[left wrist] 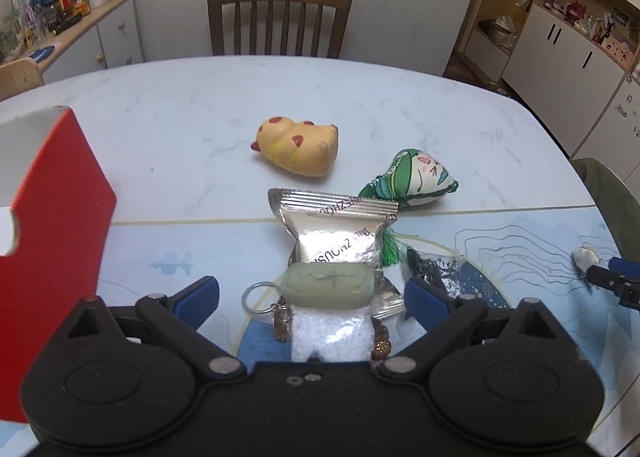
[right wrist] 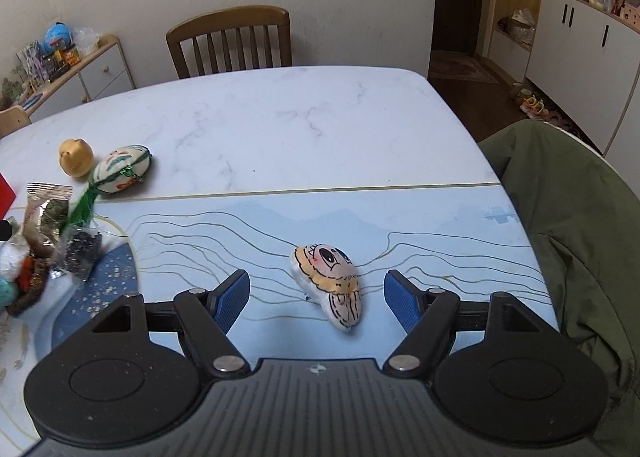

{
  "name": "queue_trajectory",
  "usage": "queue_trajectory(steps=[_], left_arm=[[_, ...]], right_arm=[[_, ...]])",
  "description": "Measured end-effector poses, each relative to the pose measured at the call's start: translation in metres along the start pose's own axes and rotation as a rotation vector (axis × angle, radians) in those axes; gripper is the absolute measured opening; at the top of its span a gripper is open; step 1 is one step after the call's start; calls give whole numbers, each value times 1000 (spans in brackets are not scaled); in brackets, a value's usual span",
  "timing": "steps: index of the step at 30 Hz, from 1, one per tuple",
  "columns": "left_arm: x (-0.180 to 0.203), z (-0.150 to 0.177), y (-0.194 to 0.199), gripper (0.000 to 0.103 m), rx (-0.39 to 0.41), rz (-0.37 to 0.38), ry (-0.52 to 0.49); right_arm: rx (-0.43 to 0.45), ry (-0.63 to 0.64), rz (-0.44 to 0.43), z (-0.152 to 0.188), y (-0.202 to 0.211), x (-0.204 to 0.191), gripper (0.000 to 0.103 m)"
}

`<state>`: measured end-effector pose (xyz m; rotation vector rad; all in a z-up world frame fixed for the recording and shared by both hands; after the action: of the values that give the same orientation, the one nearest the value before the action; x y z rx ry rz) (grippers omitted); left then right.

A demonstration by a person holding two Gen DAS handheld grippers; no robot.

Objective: Organize objects
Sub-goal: 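Grasp the cartoon-face egg toy with the right gripper while the left grasps the green soap, then carry the egg toy and green soap with both grippers over the cardboard box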

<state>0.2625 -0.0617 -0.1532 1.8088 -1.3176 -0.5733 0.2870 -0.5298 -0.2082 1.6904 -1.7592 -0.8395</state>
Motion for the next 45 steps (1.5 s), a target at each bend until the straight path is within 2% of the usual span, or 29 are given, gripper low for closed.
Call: queue_trajectory(steps=[6,12,18,27,31,45], left_arm=[[-1,-4,-11,84,-20,18,3],[2,-3,-15,68,-36,35,-11],[7,-4,-14,51,-26,39,-25],[7,-2,-3,50,-7,30,-29],[8,-1,12,50,8,42,-26],[-1,10,73,50,46,46,0]], right_arm=[[-13,20,2,-2,-13,-3,68],[-22,22,7,-3,-21,-2,57],[-28,17,28,-3,-24,0,38],[-14,21,34,-5,-12,-2,36],[-3,3,8,-9,4,-7,36],[83,87,-105,-24,81,-69,36]])
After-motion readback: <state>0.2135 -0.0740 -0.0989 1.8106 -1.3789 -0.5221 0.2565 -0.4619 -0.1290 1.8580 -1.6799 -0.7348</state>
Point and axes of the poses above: each gripper's, at about its wrist camera, not at the fingertips, and y roughly against the way its jaws point, x to its right, z to its underside, the point moved 2 cm from there along -y, roughly the way its jaws point, and after that the axes turned 5 degrees about z, right-handed, at the moved point
